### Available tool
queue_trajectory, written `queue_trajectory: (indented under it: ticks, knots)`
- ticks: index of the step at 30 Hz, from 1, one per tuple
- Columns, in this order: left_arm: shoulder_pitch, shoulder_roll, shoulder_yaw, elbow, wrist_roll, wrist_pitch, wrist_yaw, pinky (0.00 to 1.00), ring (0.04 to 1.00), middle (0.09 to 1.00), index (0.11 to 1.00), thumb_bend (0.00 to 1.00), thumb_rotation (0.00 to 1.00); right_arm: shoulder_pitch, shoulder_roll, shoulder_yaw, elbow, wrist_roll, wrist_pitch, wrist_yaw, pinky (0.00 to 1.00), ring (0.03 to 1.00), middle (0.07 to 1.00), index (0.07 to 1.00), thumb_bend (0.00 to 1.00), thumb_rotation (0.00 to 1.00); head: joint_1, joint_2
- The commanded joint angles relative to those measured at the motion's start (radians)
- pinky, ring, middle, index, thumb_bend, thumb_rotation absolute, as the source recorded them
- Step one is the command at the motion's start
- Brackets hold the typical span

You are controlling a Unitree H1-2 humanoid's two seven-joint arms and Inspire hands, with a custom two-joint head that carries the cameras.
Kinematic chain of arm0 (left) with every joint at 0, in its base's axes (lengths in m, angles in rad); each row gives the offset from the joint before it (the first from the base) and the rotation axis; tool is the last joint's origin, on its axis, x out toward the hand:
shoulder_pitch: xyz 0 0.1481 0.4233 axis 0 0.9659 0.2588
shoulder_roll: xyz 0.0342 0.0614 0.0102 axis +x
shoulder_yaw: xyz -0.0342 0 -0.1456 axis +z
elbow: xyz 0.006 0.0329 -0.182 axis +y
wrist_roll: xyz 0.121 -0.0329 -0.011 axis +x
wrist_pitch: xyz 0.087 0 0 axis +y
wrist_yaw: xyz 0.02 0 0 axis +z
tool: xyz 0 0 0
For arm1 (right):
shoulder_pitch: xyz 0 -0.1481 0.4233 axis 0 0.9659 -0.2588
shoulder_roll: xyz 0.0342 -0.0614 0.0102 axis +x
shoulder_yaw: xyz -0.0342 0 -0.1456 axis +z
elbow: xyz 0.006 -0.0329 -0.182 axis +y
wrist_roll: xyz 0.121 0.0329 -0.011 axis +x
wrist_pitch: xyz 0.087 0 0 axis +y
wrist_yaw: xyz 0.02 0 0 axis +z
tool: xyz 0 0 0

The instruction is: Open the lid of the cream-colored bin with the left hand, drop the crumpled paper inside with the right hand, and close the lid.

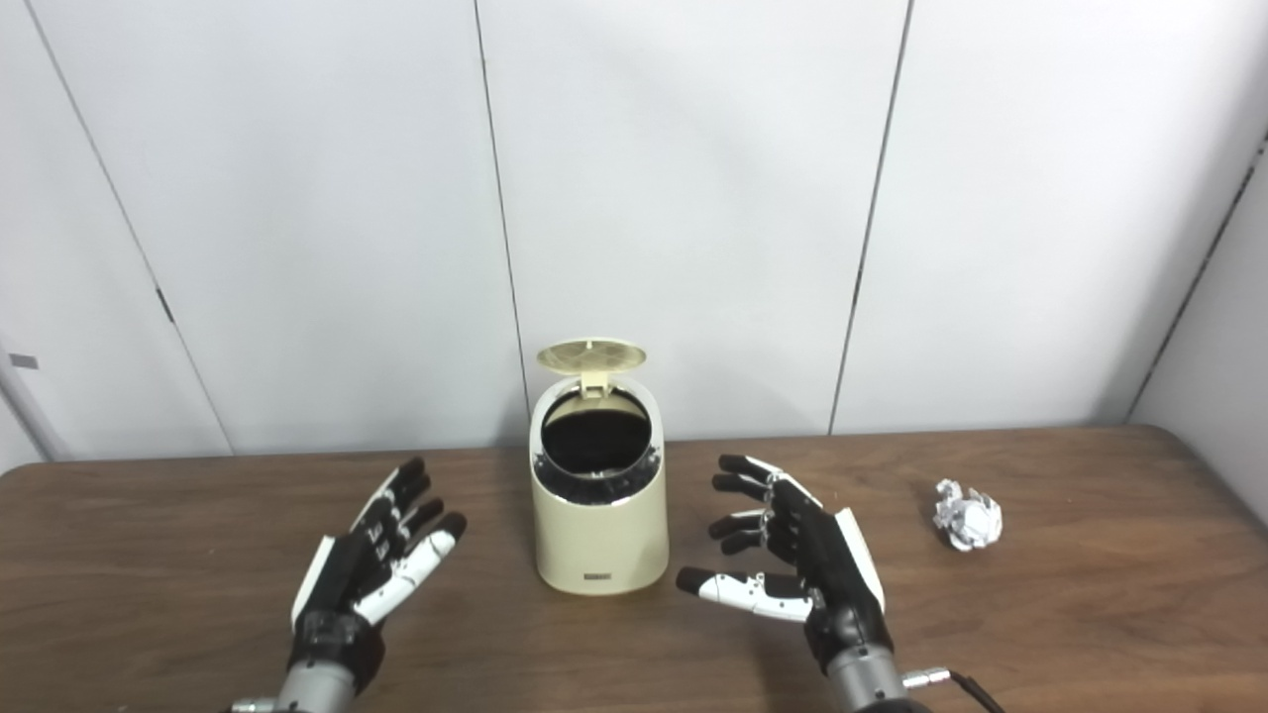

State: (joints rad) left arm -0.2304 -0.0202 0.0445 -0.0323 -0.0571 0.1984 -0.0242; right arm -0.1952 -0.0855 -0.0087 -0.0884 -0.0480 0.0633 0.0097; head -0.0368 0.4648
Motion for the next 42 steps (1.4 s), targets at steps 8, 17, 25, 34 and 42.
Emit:
queue_trajectory:
  ticks: [8, 17, 25, 34, 42]
  knots:
    - [-0.026, -0.001, -0.024, -0.003, 0.012, -0.101, 0.002, 0.78, 0.899, 0.943, 0.975, 0.64, 0.26, -0.031, -0.053, -0.047, -0.006, 0.041, -0.086, 0.02, 0.53, 0.601, 0.772, 0.788, 0.8, 0.21, -0.008, -0.001]
    - [-0.035, 0.014, -0.02, 0.023, 0.018, -0.117, 0.009, 0.77, 0.893, 0.937, 0.969, 0.62, 0.24, -0.13, -0.356, 0.067, -0.121, -0.291, 0.109, 0.17, 0.52, 0.668, 0.848, 0.854, 0.81, 0.25, -0.097, -0.024]
    - [-0.044, 0.028, -0.019, 0.039, 0.026, -0.114, 0.015, 0.79, 0.898, 0.944, 0.975, 0.6, 0.2, -0.214, -0.555, 0.124, -0.118, -0.472, 0.151, 0.287, 0.62, 0.771, 0.869, 0.813, 0.87, 0.16, -0.155, -0.038]
    - [-0.047, 0.039, -0.008, 0.051, -0.002, -0.118, 0.0, 0.8, 0.911, 0.947, 0.979, 0.57, 0.17, -0.324, -0.704, 0.179, -0.111, -0.611, 0.28, 0.524, 0.78, 0.89, 0.908, 0.838, 0.88, 0.15, -0.238, -0.061]
    - [-0.046, 0.052, 0.001, 0.047, -0.013, -0.112, -0.011, 0.83, 0.925, 0.963, 0.994, 0.53, 0.07, -0.393, -0.753, 0.225, -0.083, -0.702, 0.393, 0.696, 0.69, 0.891, 0.954, 0.847, 0.89, 0.1, -0.282, -0.067]
